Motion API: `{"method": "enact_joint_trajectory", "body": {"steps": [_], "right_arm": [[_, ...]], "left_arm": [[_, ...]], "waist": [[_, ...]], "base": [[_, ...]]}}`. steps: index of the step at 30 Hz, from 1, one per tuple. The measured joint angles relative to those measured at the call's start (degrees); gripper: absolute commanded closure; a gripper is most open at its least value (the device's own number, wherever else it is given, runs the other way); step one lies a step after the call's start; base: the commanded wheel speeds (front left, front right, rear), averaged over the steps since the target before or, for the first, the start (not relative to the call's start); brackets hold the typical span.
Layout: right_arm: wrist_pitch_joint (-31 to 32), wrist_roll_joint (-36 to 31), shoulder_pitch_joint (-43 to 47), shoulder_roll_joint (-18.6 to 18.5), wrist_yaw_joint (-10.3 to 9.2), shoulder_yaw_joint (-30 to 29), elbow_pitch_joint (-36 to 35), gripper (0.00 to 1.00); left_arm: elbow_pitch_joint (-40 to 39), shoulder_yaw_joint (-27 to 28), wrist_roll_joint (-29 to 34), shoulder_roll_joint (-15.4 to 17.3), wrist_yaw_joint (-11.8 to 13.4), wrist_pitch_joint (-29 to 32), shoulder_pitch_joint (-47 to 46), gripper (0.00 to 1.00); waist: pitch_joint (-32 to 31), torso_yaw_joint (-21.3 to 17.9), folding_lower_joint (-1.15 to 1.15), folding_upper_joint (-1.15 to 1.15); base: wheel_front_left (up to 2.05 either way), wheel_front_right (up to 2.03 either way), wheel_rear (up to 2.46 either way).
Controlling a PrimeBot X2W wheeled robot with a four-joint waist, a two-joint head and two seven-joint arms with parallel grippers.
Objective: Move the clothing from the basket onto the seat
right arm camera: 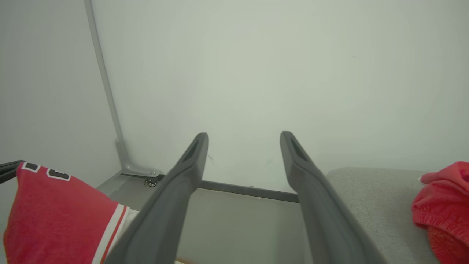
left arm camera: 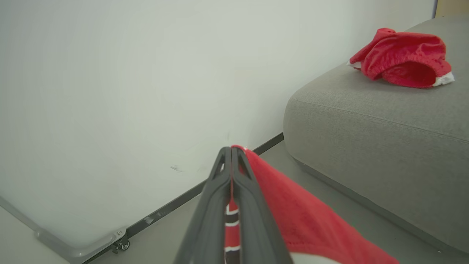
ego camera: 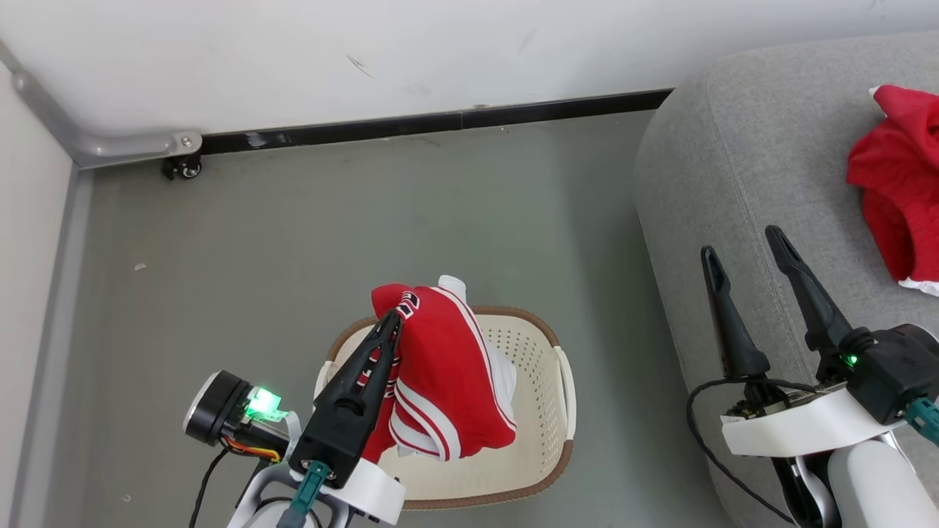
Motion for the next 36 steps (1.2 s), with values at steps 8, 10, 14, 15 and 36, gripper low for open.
{"method": "enact_joint_trajectory", "body": {"steps": [8,10,14,15,36], "right_arm": [[0.3,0.0,0.2,0.0,0.00,-0.1,-1.4,0.00],[0.4,-0.1,0.2,0.0,0.00,-0.1,-1.5,0.00],[0.4,-0.1,0.2,0.0,0.00,-0.4,-1.7,0.00],[0.4,-0.1,0.2,0.0,0.00,-0.4,-1.8,0.00],[0.5,-0.2,0.8,0.0,0.00,-2.1,-2.6,0.00]], "left_arm": [[2.4,0.1,0.0,-1.1,0.0,0.0,-1.2,0.00],[2.6,0.3,0.0,-1.3,0.0,0.0,-1.5,0.00],[2.7,1.2,-0.3,-1.8,0.5,0.0,-1.6,0.00],[2.7,1.5,-0.5,-1.7,0.7,0.0,-1.6,0.00],[1.0,11.3,-5.6,-0.6,5.2,0.0,0.9,0.00]], "waist": [[1.3,-1.1,0.00,0.00],[1.5,-1.2,0.00,0.00],[1.6,-1.3,0.00,0.00],[1.5,-1.2,0.00,0.00],[-1.8,1.3,0.00,0.00]], "base": [[0.00,0.00,0.00],[0.00,0.00,0.00],[0.00,0.00,0.00],[0.00,0.00,0.00],[0.00,0.00,0.00]]}}
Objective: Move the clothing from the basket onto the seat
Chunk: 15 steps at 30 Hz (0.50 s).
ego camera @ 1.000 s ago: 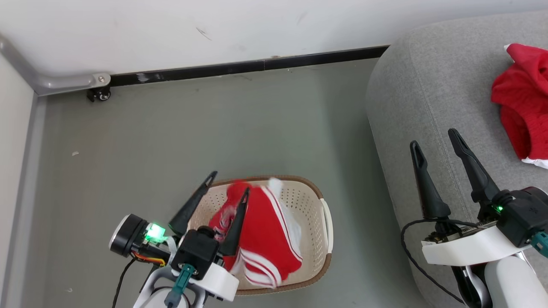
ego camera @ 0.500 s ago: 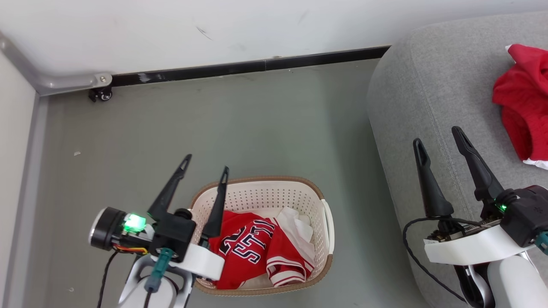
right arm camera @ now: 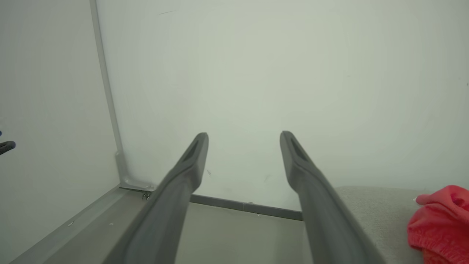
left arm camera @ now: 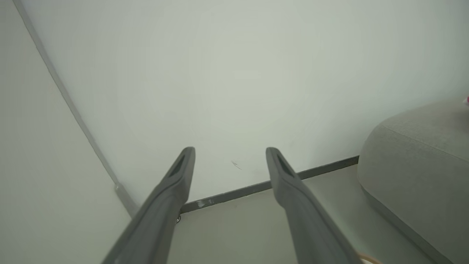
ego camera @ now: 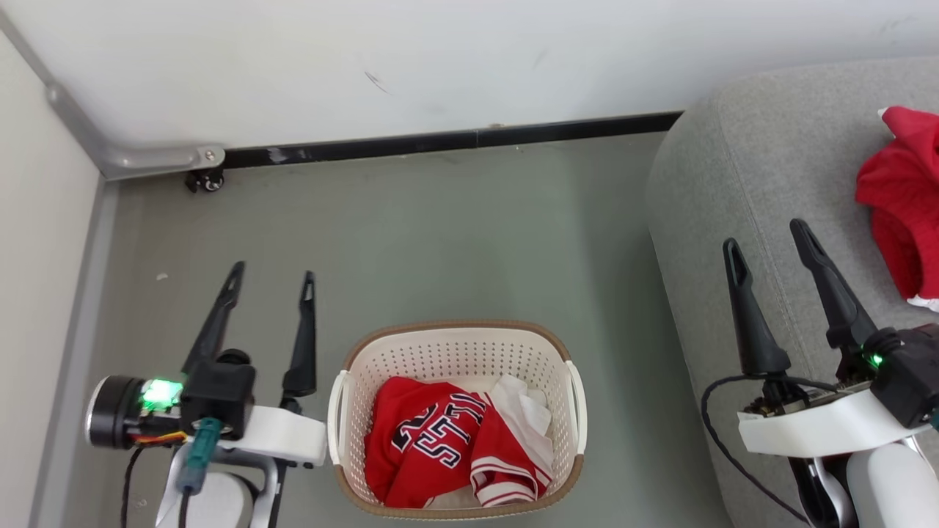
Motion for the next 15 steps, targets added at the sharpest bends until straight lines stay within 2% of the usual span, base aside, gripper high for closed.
{"method": "enact_joint_trajectory", "body": {"steps": [15], "right_arm": [[0.0,-0.8,3.9,1.4,0.00,-2.4,-1.0,0.00]], "left_arm": [[-0.6,5.0,-4.0,0.8,1.1,0.0,5.9,0.00]], "waist": [[-4.8,1.9,0.00,0.00]], "base": [[0.00,0.00,0.00]]}}
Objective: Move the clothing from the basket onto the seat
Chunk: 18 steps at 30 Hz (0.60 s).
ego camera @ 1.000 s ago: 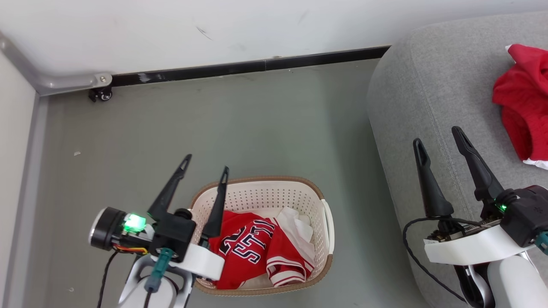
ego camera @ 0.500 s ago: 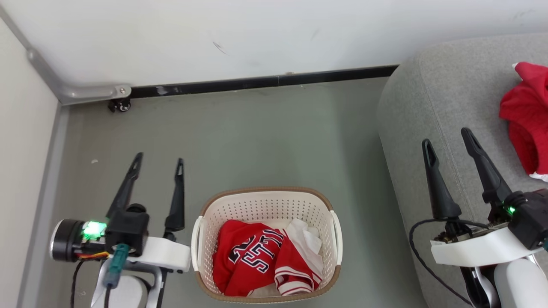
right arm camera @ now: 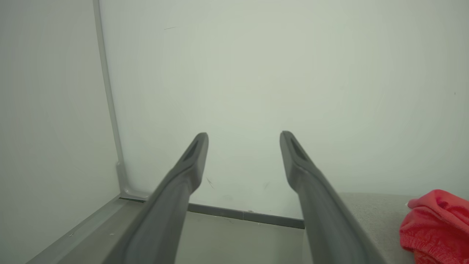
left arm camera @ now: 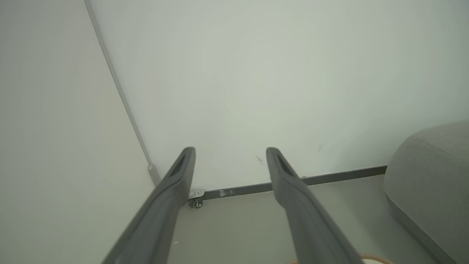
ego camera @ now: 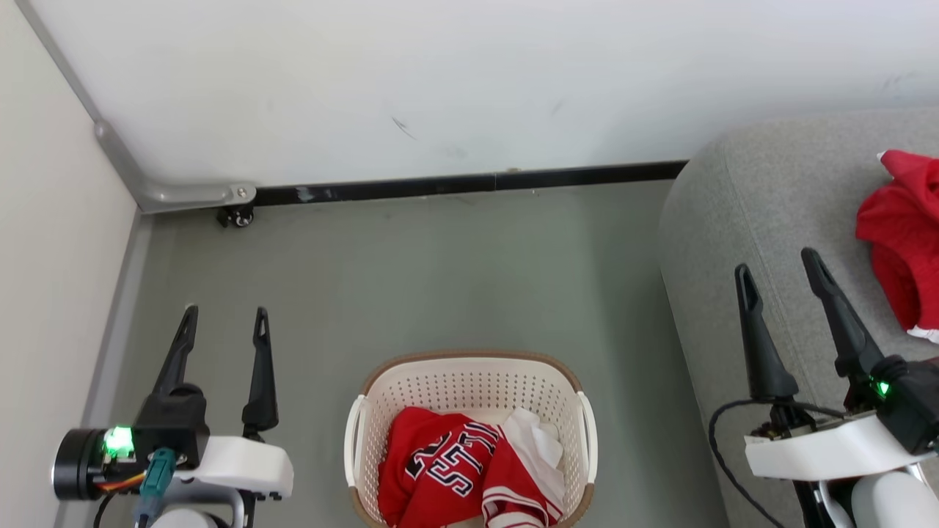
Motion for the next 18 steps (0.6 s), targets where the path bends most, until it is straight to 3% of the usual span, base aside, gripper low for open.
{"method": "enact_joint_trajectory", "body": {"steps": [18], "right_arm": [[0.3,-1.0,7.1,3.2,0.00,-3.1,-2.8,0.00]], "left_arm": [[-2.6,1.9,-2.0,-0.2,1.7,0.0,8.2,0.00]], "waist": [[-5.7,0.9,0.00,0.00]], "base": [[0.00,0.00,0.00]]}}
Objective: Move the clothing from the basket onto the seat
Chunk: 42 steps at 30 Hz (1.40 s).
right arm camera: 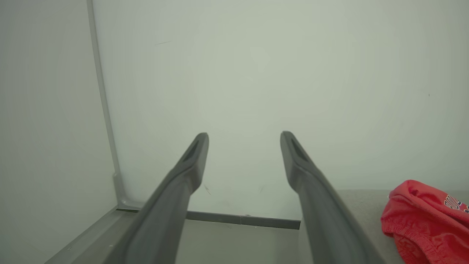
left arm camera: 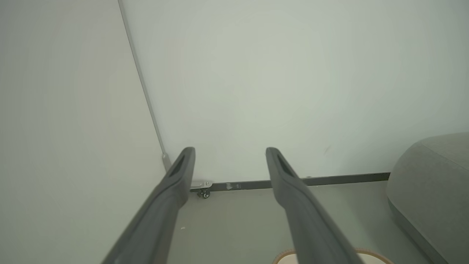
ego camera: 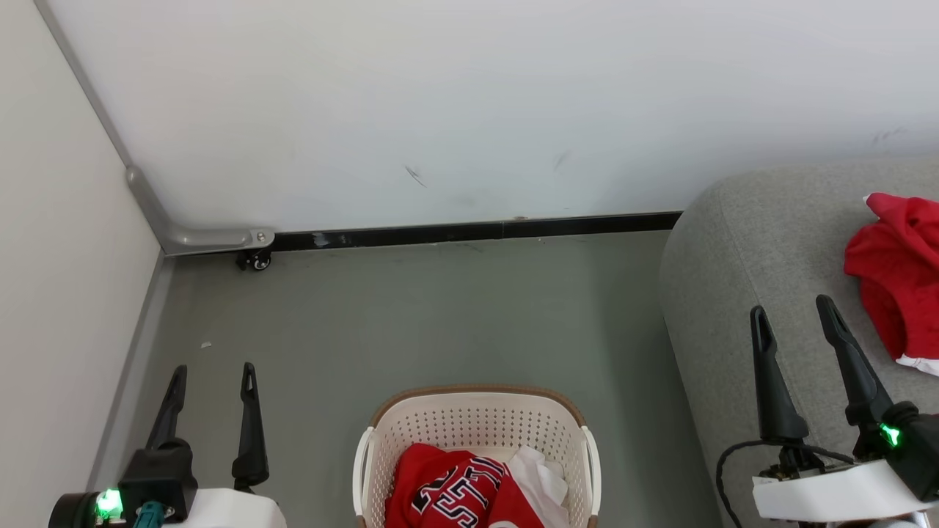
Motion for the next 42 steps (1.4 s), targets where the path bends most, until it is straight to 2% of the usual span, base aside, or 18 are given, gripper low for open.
{"method": "enact_joint_trajectory", "body": {"steps": [26,42], "right_arm": [[1.8,-0.6,2.9,0.8,0.00,1.0,-4.2,0.00],[2.8,-1.1,3.7,0.9,0.00,1.1,-7.1,0.00]], "left_arm": [[-2.7,0.5,-0.4,0.5,0.5,0.0,3.9,0.00],[-1.9,-2.2,0.1,2.0,-3.0,0.1,1.7,0.00]], "waist": [[-0.5,-0.1,0.00,0.00],[2.8,-1.1,0.00,0.00]], "base": [[0.00,0.00,0.00],[0.00,0.00,0.00]]}}
